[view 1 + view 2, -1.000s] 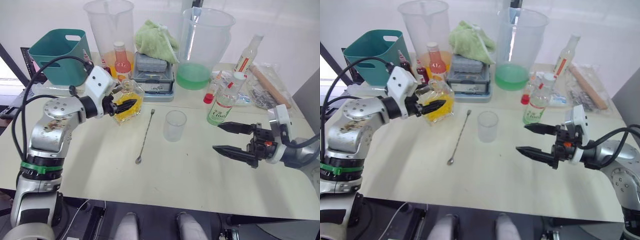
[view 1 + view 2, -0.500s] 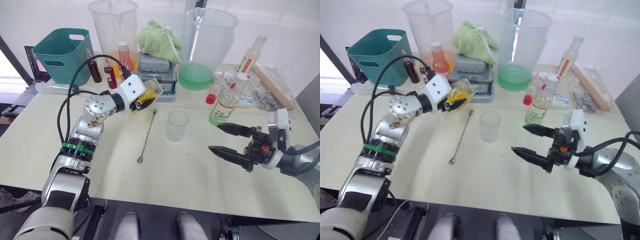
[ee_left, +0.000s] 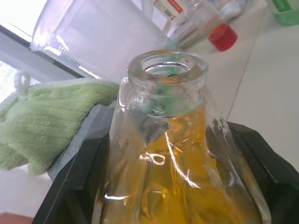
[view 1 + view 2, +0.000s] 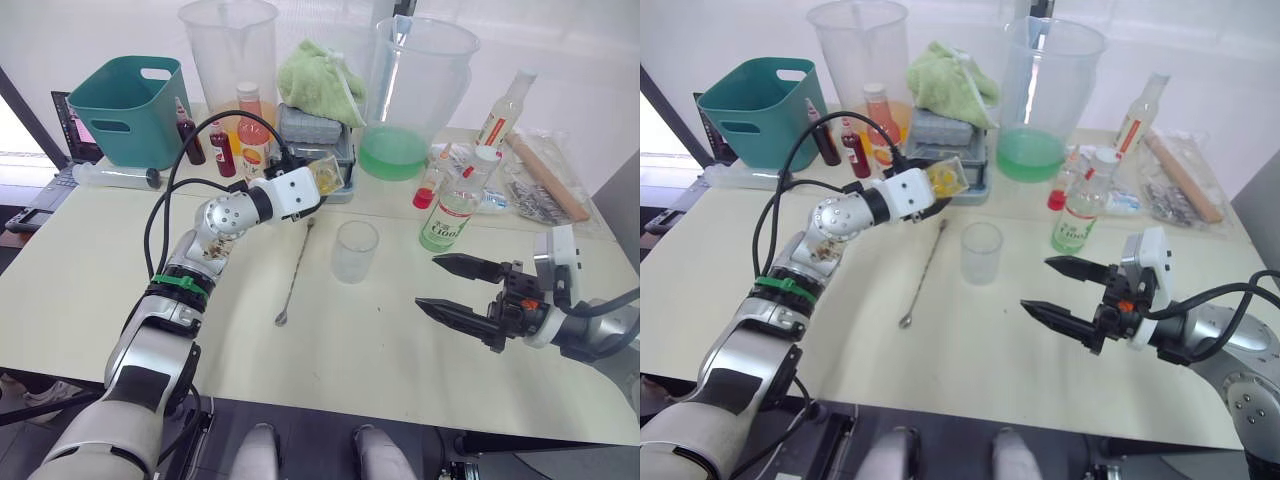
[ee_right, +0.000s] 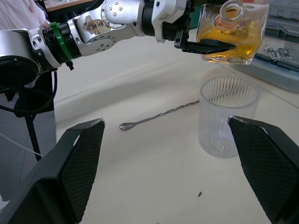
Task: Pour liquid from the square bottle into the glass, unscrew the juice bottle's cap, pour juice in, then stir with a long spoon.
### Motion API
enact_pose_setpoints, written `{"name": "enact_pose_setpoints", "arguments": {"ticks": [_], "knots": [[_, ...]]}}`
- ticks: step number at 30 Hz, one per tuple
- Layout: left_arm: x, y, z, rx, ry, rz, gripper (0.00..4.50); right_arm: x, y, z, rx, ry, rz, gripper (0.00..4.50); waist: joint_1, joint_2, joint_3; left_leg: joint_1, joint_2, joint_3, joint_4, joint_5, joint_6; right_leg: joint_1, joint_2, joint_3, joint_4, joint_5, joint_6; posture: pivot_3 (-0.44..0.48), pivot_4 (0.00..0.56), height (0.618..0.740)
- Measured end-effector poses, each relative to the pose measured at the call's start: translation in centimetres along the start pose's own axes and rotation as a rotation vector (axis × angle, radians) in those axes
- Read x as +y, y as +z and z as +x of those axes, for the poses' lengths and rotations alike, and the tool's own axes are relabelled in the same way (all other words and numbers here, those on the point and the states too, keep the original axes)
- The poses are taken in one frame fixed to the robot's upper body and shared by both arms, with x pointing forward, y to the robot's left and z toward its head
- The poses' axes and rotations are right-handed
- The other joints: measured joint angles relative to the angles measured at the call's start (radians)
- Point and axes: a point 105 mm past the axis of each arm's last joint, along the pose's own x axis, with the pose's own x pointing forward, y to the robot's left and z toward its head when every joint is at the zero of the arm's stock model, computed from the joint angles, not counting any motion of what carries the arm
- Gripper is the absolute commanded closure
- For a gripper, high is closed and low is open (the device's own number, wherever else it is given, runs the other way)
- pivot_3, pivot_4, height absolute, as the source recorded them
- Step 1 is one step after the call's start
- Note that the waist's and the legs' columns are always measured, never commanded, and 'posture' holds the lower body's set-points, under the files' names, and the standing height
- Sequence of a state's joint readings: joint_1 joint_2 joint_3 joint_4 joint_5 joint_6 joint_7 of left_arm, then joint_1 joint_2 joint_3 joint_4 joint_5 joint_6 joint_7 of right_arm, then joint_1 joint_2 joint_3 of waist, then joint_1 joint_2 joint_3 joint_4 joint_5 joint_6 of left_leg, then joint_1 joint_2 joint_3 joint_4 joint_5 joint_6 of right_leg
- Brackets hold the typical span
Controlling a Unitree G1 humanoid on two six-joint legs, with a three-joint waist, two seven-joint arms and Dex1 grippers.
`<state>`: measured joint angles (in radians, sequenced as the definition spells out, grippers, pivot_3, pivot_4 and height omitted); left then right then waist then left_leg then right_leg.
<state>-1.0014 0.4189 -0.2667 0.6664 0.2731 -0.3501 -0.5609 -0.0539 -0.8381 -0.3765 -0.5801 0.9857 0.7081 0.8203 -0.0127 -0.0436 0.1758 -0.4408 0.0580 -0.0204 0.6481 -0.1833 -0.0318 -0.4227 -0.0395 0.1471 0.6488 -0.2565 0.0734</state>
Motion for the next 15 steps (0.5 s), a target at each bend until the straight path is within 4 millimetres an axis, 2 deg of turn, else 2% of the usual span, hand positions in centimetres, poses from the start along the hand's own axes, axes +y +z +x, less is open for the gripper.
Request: {"name": "enact_pose_setpoints", "arguments": {"ticks": [15], "knots": [[-2.0,-0.1,0.5,0.016,0.020,0.169,1.70,-1.2,0.4,0.0,0.000,-0.063,-0.027,0.03,0.001,0.000,0.000,0.000,-0.001,-0.002,0.002,0.000,0.000,0.001,-0.001,-0.001,0.001,0.000,0.000,0.000,0.150,0.719]]}}
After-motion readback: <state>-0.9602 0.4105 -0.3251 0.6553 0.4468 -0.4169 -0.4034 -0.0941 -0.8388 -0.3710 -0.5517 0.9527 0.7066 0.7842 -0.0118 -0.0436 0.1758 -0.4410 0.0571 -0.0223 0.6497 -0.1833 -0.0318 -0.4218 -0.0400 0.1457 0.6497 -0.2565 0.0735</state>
